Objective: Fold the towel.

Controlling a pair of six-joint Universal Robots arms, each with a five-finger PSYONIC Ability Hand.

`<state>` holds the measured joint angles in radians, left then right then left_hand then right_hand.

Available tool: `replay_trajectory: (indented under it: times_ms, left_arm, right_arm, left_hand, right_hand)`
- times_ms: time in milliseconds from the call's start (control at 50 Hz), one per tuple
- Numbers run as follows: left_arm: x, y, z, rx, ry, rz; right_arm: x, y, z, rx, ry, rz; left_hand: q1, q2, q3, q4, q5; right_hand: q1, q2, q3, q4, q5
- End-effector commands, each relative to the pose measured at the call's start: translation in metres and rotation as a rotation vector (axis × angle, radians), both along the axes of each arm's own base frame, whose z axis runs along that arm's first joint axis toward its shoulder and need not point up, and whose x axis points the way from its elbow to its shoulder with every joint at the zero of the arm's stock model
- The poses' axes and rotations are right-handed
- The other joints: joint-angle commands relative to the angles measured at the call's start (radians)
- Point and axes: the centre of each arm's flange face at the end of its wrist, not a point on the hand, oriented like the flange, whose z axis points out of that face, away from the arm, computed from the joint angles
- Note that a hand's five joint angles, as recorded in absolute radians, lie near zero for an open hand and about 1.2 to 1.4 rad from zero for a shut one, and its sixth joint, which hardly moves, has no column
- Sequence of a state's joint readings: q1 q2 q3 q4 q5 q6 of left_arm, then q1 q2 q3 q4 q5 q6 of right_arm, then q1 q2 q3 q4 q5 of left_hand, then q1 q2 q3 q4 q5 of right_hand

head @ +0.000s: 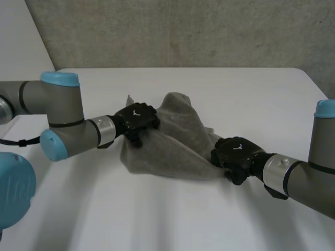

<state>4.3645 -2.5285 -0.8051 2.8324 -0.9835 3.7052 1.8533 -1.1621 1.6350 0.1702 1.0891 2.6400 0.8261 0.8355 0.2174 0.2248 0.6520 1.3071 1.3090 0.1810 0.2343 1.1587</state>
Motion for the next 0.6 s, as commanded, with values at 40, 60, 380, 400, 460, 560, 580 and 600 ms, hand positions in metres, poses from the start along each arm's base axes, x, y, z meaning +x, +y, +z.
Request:
replay_trajectory:
  times_ms: [40,60,380,400,460,560,580,600]
  left_arm:
    - [0.013,0.011,0.012,0.019,-0.066,-0.013]
    - [0.018,0.013,0.014,0.012,-0.092,-0.014]
    - [0.059,0.036,0.032,0.024,-0.182,0.059]
    - [0.059,0.036,0.032,0.024,-0.182,0.059]
    - [0.061,0.038,0.03,0.041,-0.175,0.07]
    - [0.056,0.035,0.025,0.037,-0.125,0.094]
    - [0.056,0.035,0.025,0.037,-0.125,0.094]
    - [0.055,0.032,0.025,0.032,-0.103,0.106]
  right_arm:
    - [0.001,0.002,-0.001,0.005,0.002,0.004]
    - [0.001,0.002,-0.001,0.005,0.002,0.004]
    - [0.001,0.008,0.0,0.013,0.004,0.01]
    - [0.001,0.008,0.0,0.013,0.004,0.01]
    - [0.001,0.01,0.0,0.014,0.004,0.014]
    - [0.002,0.011,-0.001,0.016,0.003,0.017]
    - [0.002,0.011,-0.001,0.017,0.003,0.017]
    - [0.002,0.012,-0.001,0.018,0.003,0.019]
  left_hand:
    - [0.18,0.171,-0.043,-0.05,0.18]
    - [0.18,0.171,-0.043,-0.05,0.18]
    - [0.23,0.221,-0.043,-0.05,0.23]
    - [0.23,0.221,-0.043,-0.05,0.23]
    - [0.227,0.218,-0.043,-0.05,0.227]
    - [0.212,0.203,-0.043,-0.05,0.212]
    - [0.212,0.203,-0.043,-0.05,0.212]
    - [0.204,0.194,-0.043,-0.05,0.203]
  right_hand:
    - [0.089,0.087,-0.007,-0.06,0.063]
    - [0.089,0.087,-0.007,-0.06,0.063]
    - [0.089,0.087,-0.007,-0.06,0.063]
    - [0.089,0.087,-0.007,-0.06,0.063]
    - [0.089,0.087,-0.007,-0.06,0.063]
    - [0.089,0.087,-0.007,-0.06,0.063]
    - [0.089,0.087,-0.007,-0.06,0.063]
    - [0.089,0.087,-0.007,-0.06,0.063]
